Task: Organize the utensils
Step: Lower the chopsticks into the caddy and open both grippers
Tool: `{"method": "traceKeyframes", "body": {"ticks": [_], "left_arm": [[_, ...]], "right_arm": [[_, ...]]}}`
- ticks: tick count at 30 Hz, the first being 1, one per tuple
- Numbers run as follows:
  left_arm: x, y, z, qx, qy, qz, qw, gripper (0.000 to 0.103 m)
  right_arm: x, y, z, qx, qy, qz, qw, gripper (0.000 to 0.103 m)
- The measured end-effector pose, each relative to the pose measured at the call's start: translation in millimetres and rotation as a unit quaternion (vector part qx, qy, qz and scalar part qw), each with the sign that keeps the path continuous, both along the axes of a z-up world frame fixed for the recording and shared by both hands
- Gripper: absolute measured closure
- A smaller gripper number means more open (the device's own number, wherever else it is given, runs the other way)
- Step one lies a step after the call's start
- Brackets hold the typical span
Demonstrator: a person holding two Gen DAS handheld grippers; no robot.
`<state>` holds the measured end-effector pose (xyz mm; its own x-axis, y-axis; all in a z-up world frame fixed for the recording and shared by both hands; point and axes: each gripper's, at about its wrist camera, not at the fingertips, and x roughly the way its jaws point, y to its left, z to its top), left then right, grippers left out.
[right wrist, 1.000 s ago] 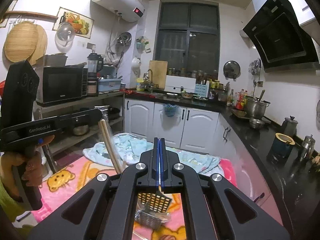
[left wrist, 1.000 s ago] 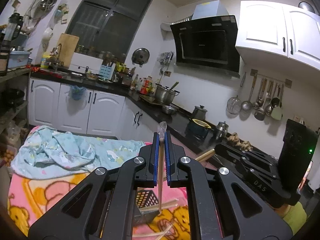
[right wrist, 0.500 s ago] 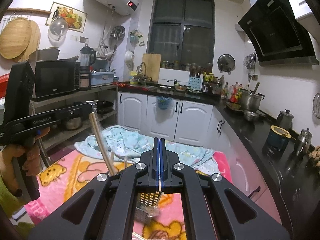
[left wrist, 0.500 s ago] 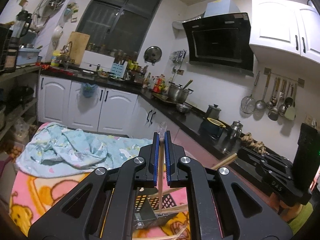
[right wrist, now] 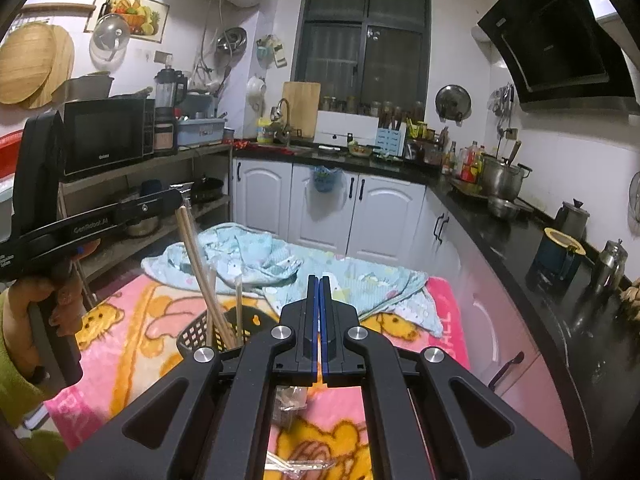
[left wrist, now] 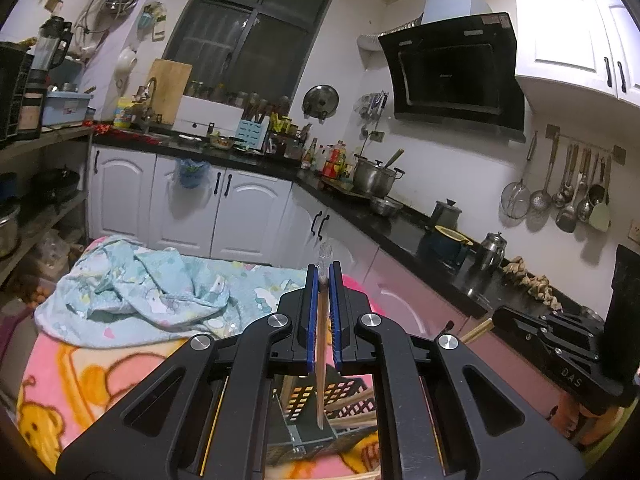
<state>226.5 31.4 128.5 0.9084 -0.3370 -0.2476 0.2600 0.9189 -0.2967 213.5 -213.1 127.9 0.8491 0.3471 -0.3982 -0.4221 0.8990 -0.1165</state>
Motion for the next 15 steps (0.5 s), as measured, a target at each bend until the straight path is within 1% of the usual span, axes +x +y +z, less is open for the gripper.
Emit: {"method": "traceKeyframes", "body": {"ticks": [11, 12, 13, 14, 15], "left_arm": [[9, 0, -17, 0.004, 0.013, 0.003, 0.9999, 0.099], [9, 0, -18, 0.004, 0.016, 0.004, 0.9999, 0.096], [9, 0, -20, 0.004, 0.018, 0.004, 0.9998, 0.085], [9, 1, -22, 0.006, 0.019, 0.009, 0.9998, 0.070], [8, 2, -22, 0.008, 0.019, 0.010, 0.9997, 0.065]], "right_arm": [[12, 2, -16, 0.010, 0.024, -0.003, 1.000, 0.101], [13, 2, -17, 0.011, 0.026, -0.004, 1.000, 0.101], [14, 3, -18, 0.012, 0.029, -0.005, 1.000, 0.096], [15, 2, -19, 0.014, 0.031, -0.006, 0.999, 0.092], [15, 1, -20, 0.015, 0.031, -0.010, 0.999, 0.078]]}}
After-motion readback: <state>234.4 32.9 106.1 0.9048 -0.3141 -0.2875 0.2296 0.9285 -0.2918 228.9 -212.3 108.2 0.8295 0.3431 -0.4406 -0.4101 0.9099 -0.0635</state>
